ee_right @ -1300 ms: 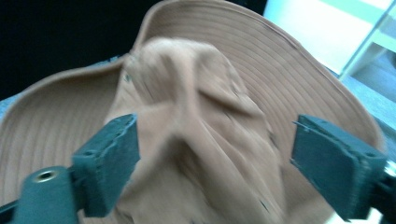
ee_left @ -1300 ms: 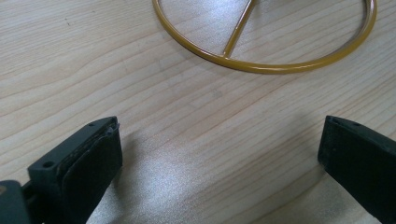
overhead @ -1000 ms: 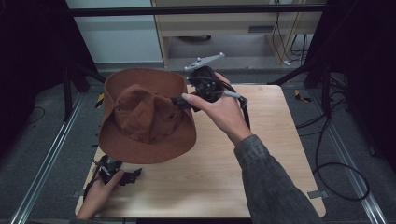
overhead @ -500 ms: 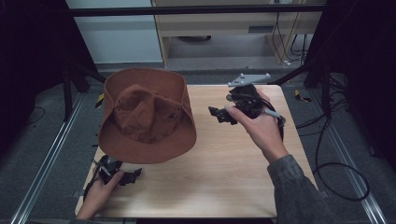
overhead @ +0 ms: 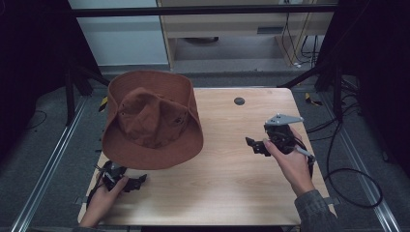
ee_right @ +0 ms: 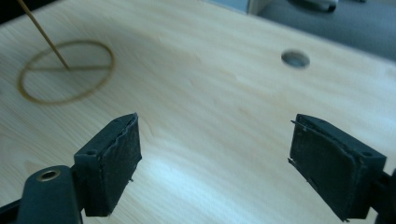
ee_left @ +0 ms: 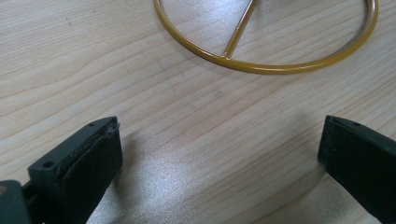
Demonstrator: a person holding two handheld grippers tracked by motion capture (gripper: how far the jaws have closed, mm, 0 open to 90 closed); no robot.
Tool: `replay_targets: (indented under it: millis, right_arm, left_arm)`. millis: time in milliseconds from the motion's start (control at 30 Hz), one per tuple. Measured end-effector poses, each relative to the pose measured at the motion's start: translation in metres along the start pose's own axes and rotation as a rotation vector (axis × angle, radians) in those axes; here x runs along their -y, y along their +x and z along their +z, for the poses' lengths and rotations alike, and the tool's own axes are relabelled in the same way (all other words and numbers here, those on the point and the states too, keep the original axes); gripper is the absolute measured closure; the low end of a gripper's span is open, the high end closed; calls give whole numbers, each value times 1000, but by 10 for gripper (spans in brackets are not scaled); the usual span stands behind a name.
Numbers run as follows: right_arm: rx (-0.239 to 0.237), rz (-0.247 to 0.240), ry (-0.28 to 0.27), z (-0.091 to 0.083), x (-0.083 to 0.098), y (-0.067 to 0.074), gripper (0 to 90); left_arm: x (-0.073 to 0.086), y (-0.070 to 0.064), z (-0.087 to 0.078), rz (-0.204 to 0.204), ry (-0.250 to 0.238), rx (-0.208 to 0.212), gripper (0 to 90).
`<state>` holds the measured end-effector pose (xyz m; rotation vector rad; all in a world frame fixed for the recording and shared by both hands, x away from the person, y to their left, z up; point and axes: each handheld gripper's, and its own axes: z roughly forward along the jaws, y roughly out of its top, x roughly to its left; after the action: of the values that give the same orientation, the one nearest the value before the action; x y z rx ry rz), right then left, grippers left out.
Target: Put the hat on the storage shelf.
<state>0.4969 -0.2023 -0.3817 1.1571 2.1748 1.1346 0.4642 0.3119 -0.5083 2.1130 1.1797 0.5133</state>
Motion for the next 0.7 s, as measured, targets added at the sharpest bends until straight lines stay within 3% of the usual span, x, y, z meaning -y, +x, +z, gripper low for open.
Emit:
replay_targets:
  millis: [367, 600, 700]
  right_arm:
    - [51, 41, 123, 49, 75, -6, 147]
    - [74, 69, 161, 69, 98, -6, 141]
    - [100, 64, 136, 73, 105, -5, 117]
  left_arm:
    - [0, 0, 0, -1, -2, 0, 0]
    - [0, 0, 0, -2, -2, 0, 0]
    - [0, 0, 0, -2, -2, 0, 0]
